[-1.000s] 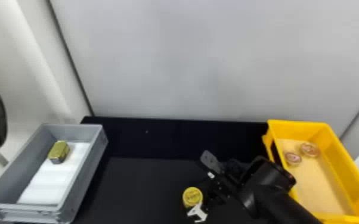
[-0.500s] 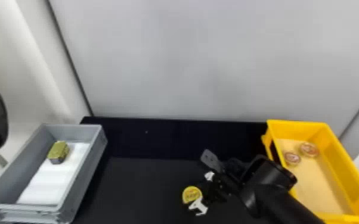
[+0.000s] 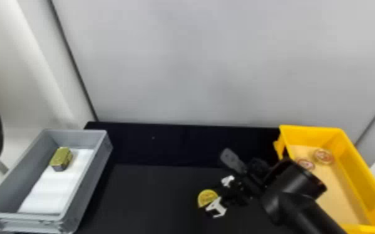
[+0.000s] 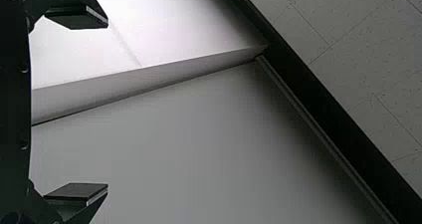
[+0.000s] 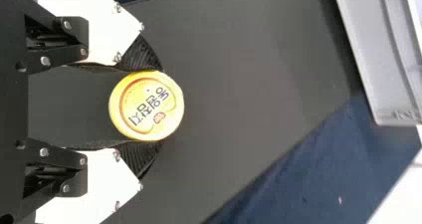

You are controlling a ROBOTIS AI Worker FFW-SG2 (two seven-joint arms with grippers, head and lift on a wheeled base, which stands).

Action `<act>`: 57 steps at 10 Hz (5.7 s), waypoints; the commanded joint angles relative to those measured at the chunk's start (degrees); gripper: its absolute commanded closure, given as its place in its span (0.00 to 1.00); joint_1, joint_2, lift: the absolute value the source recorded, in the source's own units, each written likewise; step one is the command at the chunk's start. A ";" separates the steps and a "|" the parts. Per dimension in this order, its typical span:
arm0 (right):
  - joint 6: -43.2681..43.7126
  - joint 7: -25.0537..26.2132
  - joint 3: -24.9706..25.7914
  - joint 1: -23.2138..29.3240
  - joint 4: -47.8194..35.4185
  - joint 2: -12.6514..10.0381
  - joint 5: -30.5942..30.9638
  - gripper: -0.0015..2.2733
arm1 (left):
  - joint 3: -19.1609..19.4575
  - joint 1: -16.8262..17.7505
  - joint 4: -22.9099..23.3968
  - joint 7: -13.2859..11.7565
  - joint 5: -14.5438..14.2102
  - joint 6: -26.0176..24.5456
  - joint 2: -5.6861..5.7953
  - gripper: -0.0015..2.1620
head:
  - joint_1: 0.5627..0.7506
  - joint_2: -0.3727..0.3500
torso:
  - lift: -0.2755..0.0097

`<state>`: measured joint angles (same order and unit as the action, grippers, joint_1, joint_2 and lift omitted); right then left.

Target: Pick up the round yellow can and place it in the yellow rectangular box

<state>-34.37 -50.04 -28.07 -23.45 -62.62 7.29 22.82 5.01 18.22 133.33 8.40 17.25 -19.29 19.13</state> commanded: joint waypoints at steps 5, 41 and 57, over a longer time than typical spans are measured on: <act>-24.54 -11.25 13.29 8.86 -42.67 3.26 15.17 0.29 | 1.15 -1.61 1.14 -0.22 -0.20 -1.47 0.66 0.05 | 0.53 0.59 | 0.93; -12.14 11.17 40.72 4.73 1.10 11.26 -3.48 0.29 | 1.24 -0.82 1.49 -0.40 -0.64 -2.08 -0.13 0.05 | 0.53 0.59 | 0.93; -16.89 14.25 40.72 6.31 -17.62 11.17 -1.54 0.07 | 1.41 -1.17 1.49 -0.75 -0.73 -2.43 -0.66 0.05 | 0.53 0.59 | 0.93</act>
<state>-50.18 -35.87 12.66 -17.88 -72.57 18.46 20.29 6.37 17.15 134.82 7.81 16.60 -21.58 18.52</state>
